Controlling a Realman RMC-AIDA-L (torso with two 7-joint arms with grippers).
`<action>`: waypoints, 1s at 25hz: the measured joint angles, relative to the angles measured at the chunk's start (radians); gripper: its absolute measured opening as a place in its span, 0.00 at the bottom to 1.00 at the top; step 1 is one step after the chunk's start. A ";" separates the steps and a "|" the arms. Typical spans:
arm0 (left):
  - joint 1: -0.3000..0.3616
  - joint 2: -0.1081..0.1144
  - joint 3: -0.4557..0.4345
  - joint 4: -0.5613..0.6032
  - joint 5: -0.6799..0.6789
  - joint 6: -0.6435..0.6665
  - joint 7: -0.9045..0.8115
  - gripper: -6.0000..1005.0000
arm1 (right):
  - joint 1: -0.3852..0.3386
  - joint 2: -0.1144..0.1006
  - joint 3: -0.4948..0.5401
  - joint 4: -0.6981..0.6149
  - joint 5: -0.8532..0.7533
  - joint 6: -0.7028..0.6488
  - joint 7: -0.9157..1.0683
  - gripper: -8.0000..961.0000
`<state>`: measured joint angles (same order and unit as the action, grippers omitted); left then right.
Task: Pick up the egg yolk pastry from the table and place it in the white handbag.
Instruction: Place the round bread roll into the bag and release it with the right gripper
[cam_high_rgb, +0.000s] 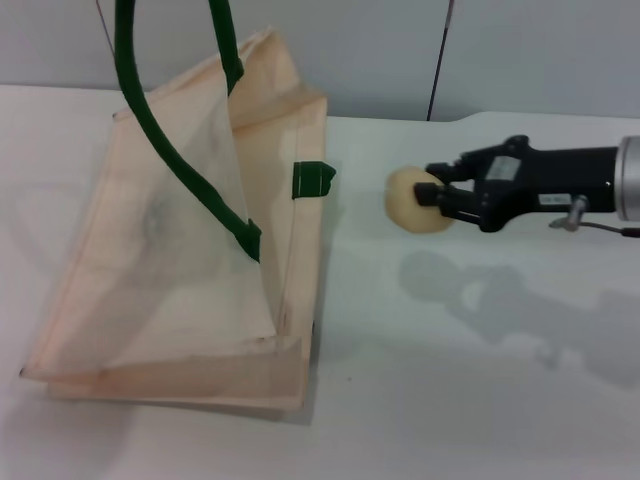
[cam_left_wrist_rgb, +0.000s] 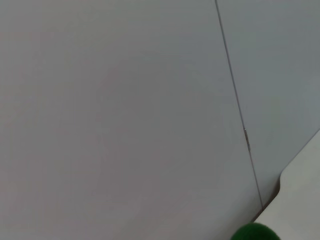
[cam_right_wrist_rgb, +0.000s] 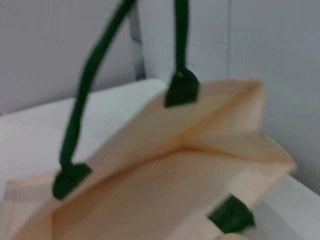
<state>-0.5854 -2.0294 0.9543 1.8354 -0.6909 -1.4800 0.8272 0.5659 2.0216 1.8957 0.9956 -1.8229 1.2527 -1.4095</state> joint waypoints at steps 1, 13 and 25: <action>-0.001 0.000 0.001 0.000 -0.001 0.001 0.000 0.17 | 0.003 0.000 -0.010 0.002 0.024 0.000 -0.007 0.31; -0.023 -0.002 0.007 0.000 -0.007 0.005 0.000 0.17 | 0.076 0.001 -0.130 -0.055 0.192 -0.023 -0.105 0.21; -0.037 -0.003 0.019 -0.001 -0.093 -0.001 -0.007 0.17 | 0.194 0.002 -0.178 -0.253 0.258 -0.098 -0.241 0.11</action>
<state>-0.6226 -2.0325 0.9734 1.8348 -0.7839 -1.4812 0.8207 0.7595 2.0233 1.7177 0.7427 -1.5652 1.1546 -1.6501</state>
